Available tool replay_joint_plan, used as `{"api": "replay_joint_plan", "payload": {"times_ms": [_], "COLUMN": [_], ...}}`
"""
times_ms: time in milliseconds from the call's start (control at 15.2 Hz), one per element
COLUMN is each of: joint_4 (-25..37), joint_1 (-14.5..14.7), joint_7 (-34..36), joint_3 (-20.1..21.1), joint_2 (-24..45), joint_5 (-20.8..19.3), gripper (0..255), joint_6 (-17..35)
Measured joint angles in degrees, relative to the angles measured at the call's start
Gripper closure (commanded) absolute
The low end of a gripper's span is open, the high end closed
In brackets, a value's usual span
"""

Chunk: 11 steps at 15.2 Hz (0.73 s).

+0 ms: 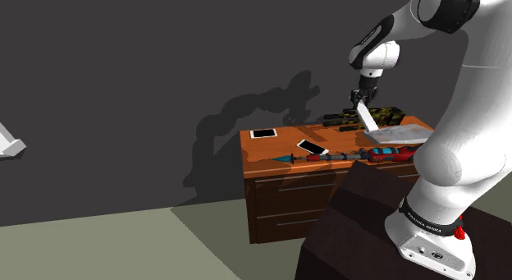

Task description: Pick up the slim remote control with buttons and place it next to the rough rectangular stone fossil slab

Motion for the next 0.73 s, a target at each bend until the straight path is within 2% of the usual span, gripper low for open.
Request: {"api": "replay_joint_plan", "payload": {"times_ms": [330,726], "joint_4": [0.96,0.58], "joint_1": [-4.77,-5.97], "joint_7": [-7.70,-9.99], "joint_3": [-2.07,-1.47], "joint_2": [1.58,4.79], "joint_5": [1.52,3.66], "gripper": [255,255], "joint_6": [0.17,3.36]}}
